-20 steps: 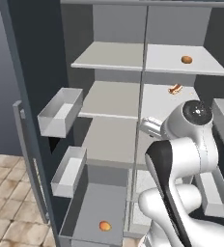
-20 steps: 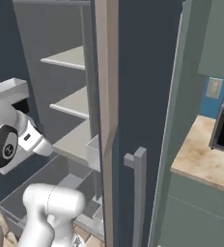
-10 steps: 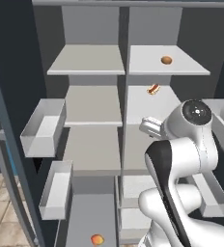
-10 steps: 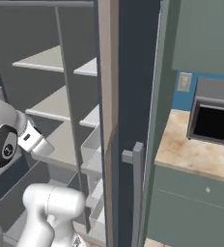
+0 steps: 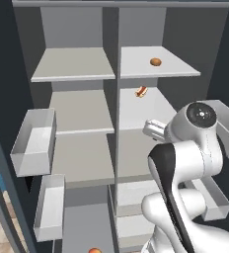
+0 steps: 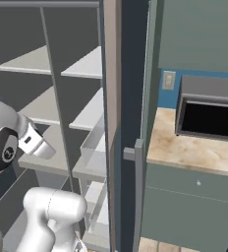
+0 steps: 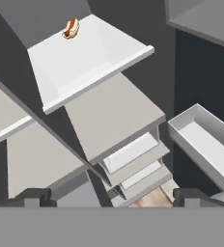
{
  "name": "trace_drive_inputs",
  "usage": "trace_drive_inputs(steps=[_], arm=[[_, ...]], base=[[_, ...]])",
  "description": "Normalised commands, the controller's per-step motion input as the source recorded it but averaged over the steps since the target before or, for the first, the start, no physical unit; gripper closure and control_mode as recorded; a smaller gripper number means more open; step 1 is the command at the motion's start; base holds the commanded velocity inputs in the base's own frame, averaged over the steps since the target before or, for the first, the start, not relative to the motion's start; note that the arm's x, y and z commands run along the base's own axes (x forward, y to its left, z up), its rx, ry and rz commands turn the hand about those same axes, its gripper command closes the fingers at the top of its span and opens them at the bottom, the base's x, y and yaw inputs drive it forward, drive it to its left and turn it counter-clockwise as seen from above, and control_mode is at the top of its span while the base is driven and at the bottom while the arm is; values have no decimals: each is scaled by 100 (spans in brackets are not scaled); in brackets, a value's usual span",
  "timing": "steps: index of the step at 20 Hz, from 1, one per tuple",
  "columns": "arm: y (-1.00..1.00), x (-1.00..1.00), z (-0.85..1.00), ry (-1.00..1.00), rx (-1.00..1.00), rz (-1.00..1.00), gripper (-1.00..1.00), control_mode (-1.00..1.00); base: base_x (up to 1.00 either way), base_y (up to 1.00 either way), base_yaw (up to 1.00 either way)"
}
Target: Take the tangerine and mango from the fridge shelf and place them in the freezer drawer to begin freezing them.
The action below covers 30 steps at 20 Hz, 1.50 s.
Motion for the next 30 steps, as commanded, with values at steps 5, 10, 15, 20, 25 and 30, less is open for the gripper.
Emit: trace_drive_inputs(steps=[5, 10, 15, 20, 25, 30], arm=[[-31, -22, 29, -18, 0, -6, -100, -100], [-51, -11, 83, -33, 3, -4, -100, -100], [-40, -5, 96, -23, 0, -2, -100, -100], [-2, 14, 92, -1, -4, 0, -100, -100], [-17, 52, 55, 21, -1, 2, -100, -100], [-24, 17, -3, 4, 0, 3, -100, -100]], base=[[0, 0, 0], [0, 0, 0], [0, 0, 0], [0, 0, 0], [0, 0, 0], [0, 0, 0]])
